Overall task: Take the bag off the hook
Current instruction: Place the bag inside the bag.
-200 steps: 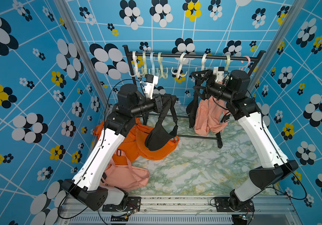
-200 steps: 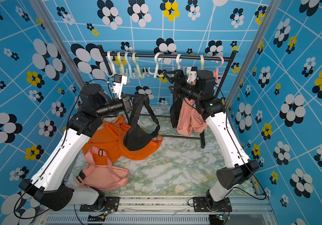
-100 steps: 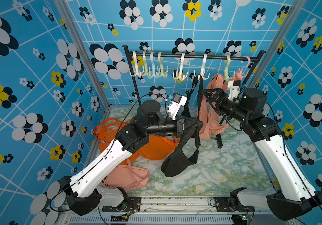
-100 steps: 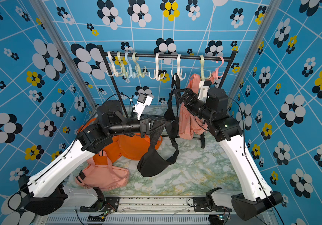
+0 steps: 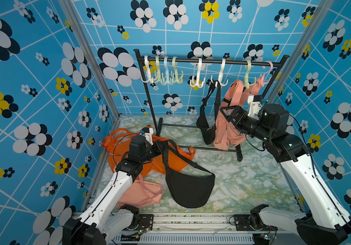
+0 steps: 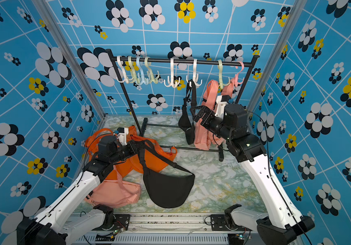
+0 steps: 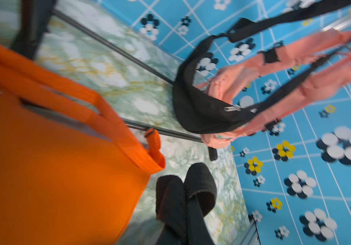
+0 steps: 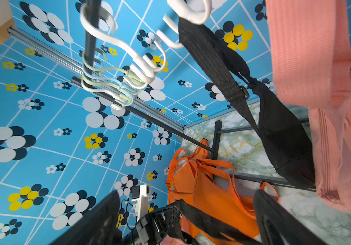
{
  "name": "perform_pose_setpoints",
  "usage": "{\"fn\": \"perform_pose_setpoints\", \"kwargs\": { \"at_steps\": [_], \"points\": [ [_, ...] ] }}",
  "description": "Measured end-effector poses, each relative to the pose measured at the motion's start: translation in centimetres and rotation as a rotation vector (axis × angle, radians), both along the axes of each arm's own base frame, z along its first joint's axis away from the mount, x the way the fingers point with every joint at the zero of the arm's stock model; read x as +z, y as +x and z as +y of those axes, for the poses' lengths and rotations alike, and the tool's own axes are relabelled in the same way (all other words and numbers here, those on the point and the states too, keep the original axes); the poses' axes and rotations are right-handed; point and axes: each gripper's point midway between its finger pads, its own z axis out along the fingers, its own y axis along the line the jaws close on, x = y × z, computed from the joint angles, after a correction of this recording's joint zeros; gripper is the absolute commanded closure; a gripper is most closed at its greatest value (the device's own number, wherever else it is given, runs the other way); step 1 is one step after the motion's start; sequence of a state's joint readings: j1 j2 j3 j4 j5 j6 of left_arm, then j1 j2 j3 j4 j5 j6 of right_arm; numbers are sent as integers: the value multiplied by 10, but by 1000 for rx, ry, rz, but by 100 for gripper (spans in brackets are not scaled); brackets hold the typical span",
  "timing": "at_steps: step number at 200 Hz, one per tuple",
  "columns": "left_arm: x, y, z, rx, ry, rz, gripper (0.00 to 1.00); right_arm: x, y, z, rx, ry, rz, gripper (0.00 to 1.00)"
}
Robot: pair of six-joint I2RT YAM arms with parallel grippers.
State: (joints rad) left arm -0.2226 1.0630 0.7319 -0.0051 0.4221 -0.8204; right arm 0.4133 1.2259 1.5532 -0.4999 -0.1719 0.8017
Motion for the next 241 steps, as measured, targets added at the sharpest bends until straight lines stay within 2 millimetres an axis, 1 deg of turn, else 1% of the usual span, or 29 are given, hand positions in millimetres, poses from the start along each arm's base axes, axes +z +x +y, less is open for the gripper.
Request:
{"fn": "perform_pose_setpoints", "kwargs": {
  "at_steps": [4, 13, 34, 49, 69, 84, 95, 102, 103, 112, 121, 124, 128, 134, 135, 137, 157, 173, 181, 189, 200, 212, 221, 229, 241],
  "points": [
    [-6, 5, 5, 16, -8, 15, 96, -4, 2, 1, 1, -8, 8, 0],
    [-13, 14, 12, 35, -28, 31, 96, -10, 4, 4, 5, -22, 25, 1],
    [-15, 29, 18, 40, -56, 23, 97, -17, 5, 8, 13, -52, 43, 0],
    [-12, 36, 22, 41, -69, 14, 97, -12, 2, 11, 23, -79, 27, 0],
    [-3, 45, 36, 58, -79, -1, 97, -7, -3, 14, 33, -133, -1, 1],
    [5, 48, 47, 70, -65, -15, 96, -14, -6, 14, 31, -197, -4, 1],
    [11, 49, 55, 78, -48, -22, 93, -21, -8, 12, 25, -249, 0, 0],
    [14, 49, 60, 84, -33, -25, 87, -26, -8, 9, 18, -281, 8, 1],
    [14, 49, 60, 84, -30, -26, 85, -27, -8, 9, 18, -283, 8, 1],
    [18, 48, 64, 84, -4, -28, 58, -34, -8, 5, 4, -326, 16, 1],
    [22, 48, 68, 82, 23, -24, 27, -43, -6, 1, -15, -365, 24, 0],
    [24, 48, 68, 80, 30, -24, 19, -46, -5, -1, -21, -378, 28, 0],
    [26, 49, 68, 75, 39, -24, 12, -50, -5, -3, -28, -396, 31, 1],
    [29, 50, 68, 70, 51, -20, 6, -58, -3, -6, -41, -427, 41, 1],
    [30, 50, 68, 69, 54, -21, 2, -59, -2, -7, -43, -431, 42, 0],
    [31, 50, 68, 67, 56, -20, 0, -61, -2, -7, -46, -442, 46, 1],
    [33, 52, 67, 58, 88, -8, 1, -78, 5, -13, -65, -520, 63, 1],
    [30, 50, 61, 54, 146, 4, 1, -88, 11, -11, -60, -573, 58, 1],
    [31, 48, 53, 41, 192, -2, 1, -94, 14, -9, -53, -593, 56, 1],
    [35, 45, 39, 14, 244, -21, 1, -101, 15, -5, -39, -617, 54, 1],
    [46, 41, 17, -33, 320, -67, 1, -112, 19, 0, -20, -649, 52, 1],
    [64, 38, -10, -90, 388, -138, 1, -125, 23, 6, -2, -679, 51, 0],
    [77, 36, -24, -114, 423, -186, 1, -135, 27, 9, 6, -701, 51, 0],
    [85, 37, -31, -121, 450, -217, 1, -144, 31, 11, 8, -721, 56, 0],
    [93, 40, -32, -105, 486, -245, 1, -154, 38, 13, 5, -744, 61, 0]
  ]
}}
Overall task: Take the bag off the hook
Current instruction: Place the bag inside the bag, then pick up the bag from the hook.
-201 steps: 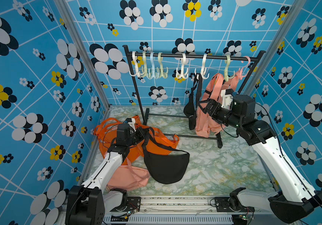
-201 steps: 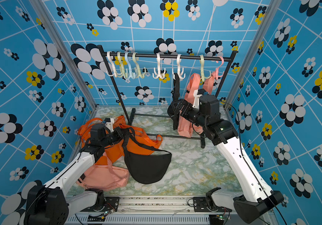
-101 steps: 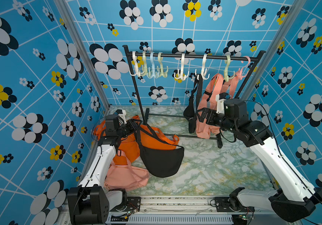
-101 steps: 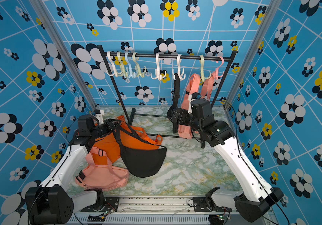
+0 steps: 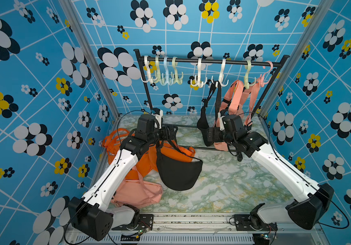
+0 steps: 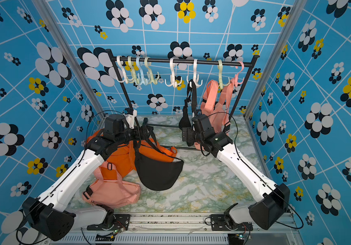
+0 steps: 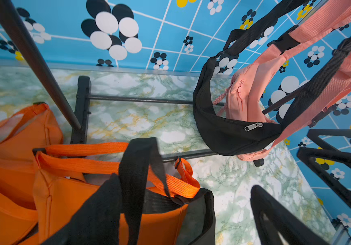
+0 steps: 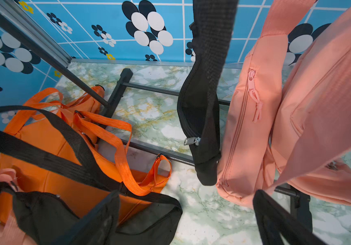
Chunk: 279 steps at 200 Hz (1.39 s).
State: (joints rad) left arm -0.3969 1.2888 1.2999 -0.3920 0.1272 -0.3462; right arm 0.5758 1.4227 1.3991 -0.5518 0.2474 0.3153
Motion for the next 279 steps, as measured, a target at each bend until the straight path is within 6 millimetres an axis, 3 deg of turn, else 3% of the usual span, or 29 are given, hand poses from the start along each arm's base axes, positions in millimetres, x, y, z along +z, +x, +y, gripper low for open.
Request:
{"fn": "perform_pose_setpoints", "kwargs": {
  "at_steps": [26, 74, 112, 142, 161, 180, 198, 224, 256, 279],
  "points": [
    [-1, 4, 14, 69, 81, -19, 1, -10, 16, 4, -19, -26, -17, 0],
    [-30, -9, 56, 218, 253, 66, 1, -28, 38, 6, -70, -59, -32, 0],
    [-75, -27, 88, 273, 387, 280, 1, -53, 54, 11, -105, -81, 1, 1],
    [-124, -31, 83, 197, 377, 508, 1, -58, 62, 13, -124, -83, -2, 2],
    [-138, -40, 79, 167, 329, 580, 1, -51, 65, 14, -133, -68, -20, 8],
    [-128, -42, 72, 147, 262, 570, 1, -44, 69, 15, -137, -50, -40, 26],
    [-113, -40, 65, 129, 202, 527, 1, -42, 72, 13, -146, -34, -47, 66],
    [-90, -29, 50, 94, 102, 448, 1, -40, 74, 15, -135, -16, -51, 99],
    [-60, -9, 22, 16, -52, 328, 1, -34, 67, 29, -46, 33, -36, 100],
    [-43, 7, 6, -32, -124, 266, 1, -17, 47, 42, 66, 105, -27, 100]
  ]
}}
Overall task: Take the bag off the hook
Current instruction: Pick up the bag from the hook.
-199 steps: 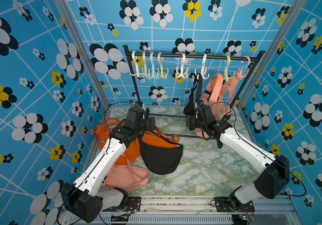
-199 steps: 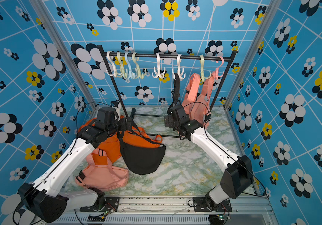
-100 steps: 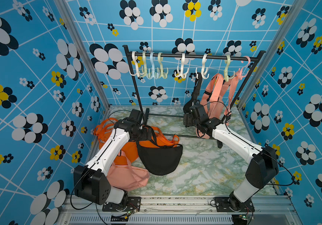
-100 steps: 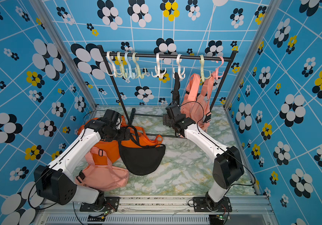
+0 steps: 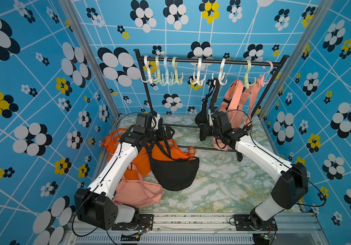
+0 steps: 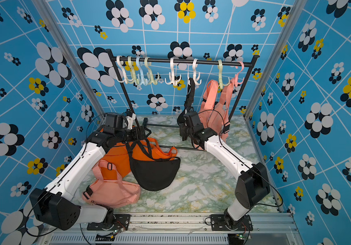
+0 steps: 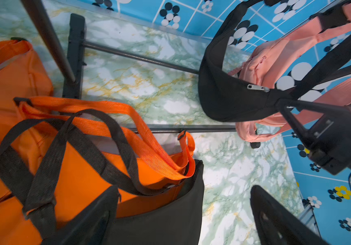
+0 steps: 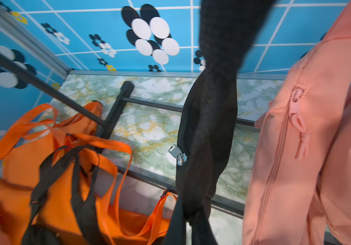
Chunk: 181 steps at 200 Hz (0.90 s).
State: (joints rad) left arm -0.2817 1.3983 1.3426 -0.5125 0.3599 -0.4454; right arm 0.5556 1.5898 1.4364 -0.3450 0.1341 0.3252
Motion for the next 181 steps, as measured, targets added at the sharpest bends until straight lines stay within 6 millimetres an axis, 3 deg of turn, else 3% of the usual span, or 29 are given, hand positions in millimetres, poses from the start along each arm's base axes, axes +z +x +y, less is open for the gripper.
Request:
{"fn": "perform_pose_setpoints", "kwargs": {
  "at_steps": [39, 68, 101, 137, 146, 157, 168, 181],
  "points": [
    [11, 48, -43, -78, -48, -41, 1, 58, -63, 19, 252, 171, -3, 100],
    [9, 83, -81, -137, -63, -53, 1, 92, -117, 19, 412, 286, 14, 100],
    [10, 122, -118, -181, -91, -87, 1, 94, -164, 11, 500, 385, 85, 100],
    [12, 144, -157, -226, -122, -116, 0, 89, -184, 4, 518, 493, 169, 100],
    [15, 147, -166, -240, -127, -128, 7, 91, -187, 3, 523, 512, 179, 100],
    [18, 148, -177, -253, -133, -139, 28, 97, -191, 1, 530, 533, 179, 100],
    [24, 146, -186, -274, -135, -158, 33, 101, -194, -2, 533, 545, 171, 100],
    [30, 143, -192, -284, -138, -170, 52, 107, -196, -7, 535, 554, 156, 100]
  ]
}}
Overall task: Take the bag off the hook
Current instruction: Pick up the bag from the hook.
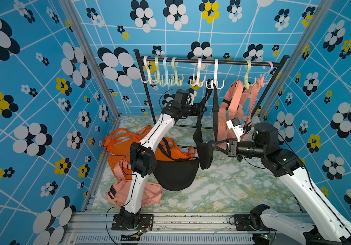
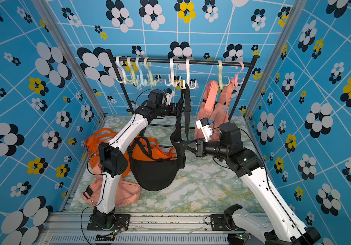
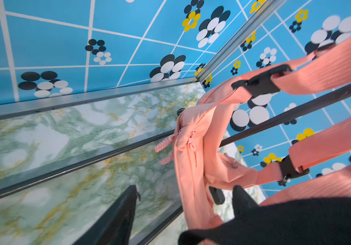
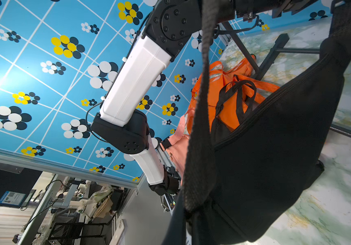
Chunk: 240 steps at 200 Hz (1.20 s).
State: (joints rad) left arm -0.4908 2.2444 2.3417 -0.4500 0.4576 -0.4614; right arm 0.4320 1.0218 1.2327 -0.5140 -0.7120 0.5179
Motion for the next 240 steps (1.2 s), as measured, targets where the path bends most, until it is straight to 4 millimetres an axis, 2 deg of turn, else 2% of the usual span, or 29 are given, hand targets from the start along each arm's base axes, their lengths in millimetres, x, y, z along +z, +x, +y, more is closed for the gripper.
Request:
{"fn": "perform_pose_setpoints", "kwargs": {
  "at_steps": [15, 29, 59, 85, 101, 121, 152, 166, 181, 201, 219, 240],
  "points": [
    [6, -2, -1, -1, -6, -3, 75, 4, 1, -6, -14, 8, -9, 100],
    [8, -2, 2, -2, -4, -2, 87, 4, 4, -11, -36, 7, -9, 100],
    [13, -7, 10, -6, 4, 8, 90, 0, 17, -27, -109, -12, 3, 100],
    [37, -21, 13, -20, -12, -12, 90, 15, 31, -45, -201, -15, -32, 100],
    [59, -34, 10, -40, -33, -43, 90, 39, 40, -54, -256, -4, -96, 100],
    [87, -56, 1, -78, -67, -81, 88, 81, 46, -64, -320, 25, -210, 100],
    [125, -86, -15, -143, -137, -138, 87, 161, 46, -76, -389, 87, -417, 100],
    [135, -94, -19, -165, -164, -148, 87, 196, 41, -79, -403, 120, -510, 100],
    [141, -99, -22, -181, -184, -150, 87, 225, 35, -81, -408, 150, -586, 100],
    [144, -102, -25, -192, -201, -140, 84, 253, 34, -81, -410, 179, -652, 100],
    [146, -104, -27, -204, -221, -129, 82, 271, 41, -80, -411, 196, -688, 100],
    [141, -106, -32, -217, -240, -101, 87, 286, 52, -77, -413, 209, -713, 100]
  ]
}}
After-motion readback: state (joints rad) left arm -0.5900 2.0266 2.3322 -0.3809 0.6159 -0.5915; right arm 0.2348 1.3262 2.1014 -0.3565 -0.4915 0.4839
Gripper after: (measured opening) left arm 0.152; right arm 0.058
